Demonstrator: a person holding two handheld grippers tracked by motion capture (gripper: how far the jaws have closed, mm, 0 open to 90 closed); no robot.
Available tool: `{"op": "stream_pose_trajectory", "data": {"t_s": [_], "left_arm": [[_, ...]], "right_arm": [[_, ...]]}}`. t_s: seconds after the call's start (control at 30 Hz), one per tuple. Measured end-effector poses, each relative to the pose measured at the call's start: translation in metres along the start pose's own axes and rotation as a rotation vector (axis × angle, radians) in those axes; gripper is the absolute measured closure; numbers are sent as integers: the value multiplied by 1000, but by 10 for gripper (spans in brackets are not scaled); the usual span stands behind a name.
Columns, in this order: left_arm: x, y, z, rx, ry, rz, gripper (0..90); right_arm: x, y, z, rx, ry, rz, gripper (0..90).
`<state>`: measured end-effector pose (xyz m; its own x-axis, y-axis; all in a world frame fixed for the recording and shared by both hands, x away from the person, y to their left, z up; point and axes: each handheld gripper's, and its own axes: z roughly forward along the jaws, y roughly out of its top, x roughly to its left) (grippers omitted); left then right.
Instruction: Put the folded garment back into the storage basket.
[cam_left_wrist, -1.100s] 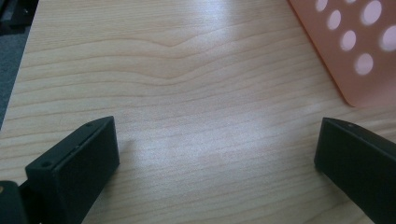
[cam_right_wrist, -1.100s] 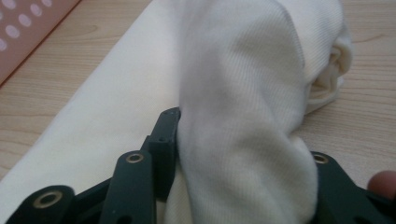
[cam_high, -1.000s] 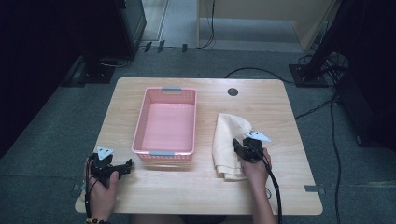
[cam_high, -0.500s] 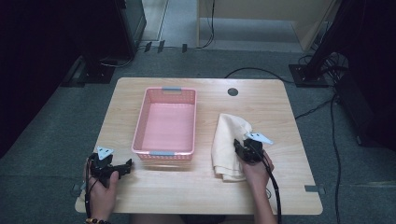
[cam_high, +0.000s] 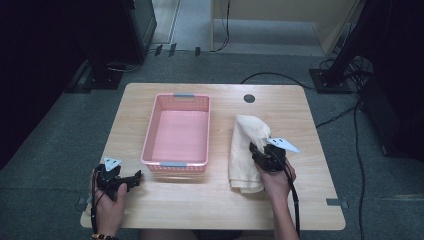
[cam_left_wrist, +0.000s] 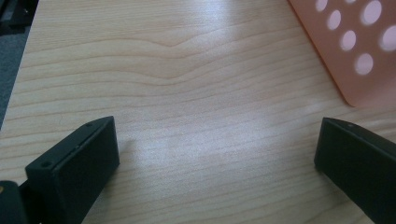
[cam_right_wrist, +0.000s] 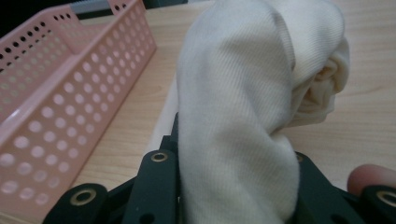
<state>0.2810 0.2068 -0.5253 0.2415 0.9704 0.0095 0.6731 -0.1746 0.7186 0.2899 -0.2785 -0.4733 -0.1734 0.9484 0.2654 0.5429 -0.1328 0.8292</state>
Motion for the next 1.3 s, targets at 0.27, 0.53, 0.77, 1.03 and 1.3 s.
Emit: {"op": "stream_pose_trajectory", "data": {"t_s": [0.27,0.53,0.77,1.03,1.3], "left_arm": [[0,0,0,0,0,0,0],[0,0,0,0,0,0,0],[0,0,0,-1,-1,0,0],[0,0,0,-2,0,-2,0],[0,0,0,-3,0,-2,0]], "right_arm": [[12,25,-17,-47,24,-1,716],[26,42,-21,-64,36,-1,716],[39,56,-20,-71,53,-8,716],[52,70,-17,-78,75,-17,716],[68,84,-11,-79,101,-24,716]]}}
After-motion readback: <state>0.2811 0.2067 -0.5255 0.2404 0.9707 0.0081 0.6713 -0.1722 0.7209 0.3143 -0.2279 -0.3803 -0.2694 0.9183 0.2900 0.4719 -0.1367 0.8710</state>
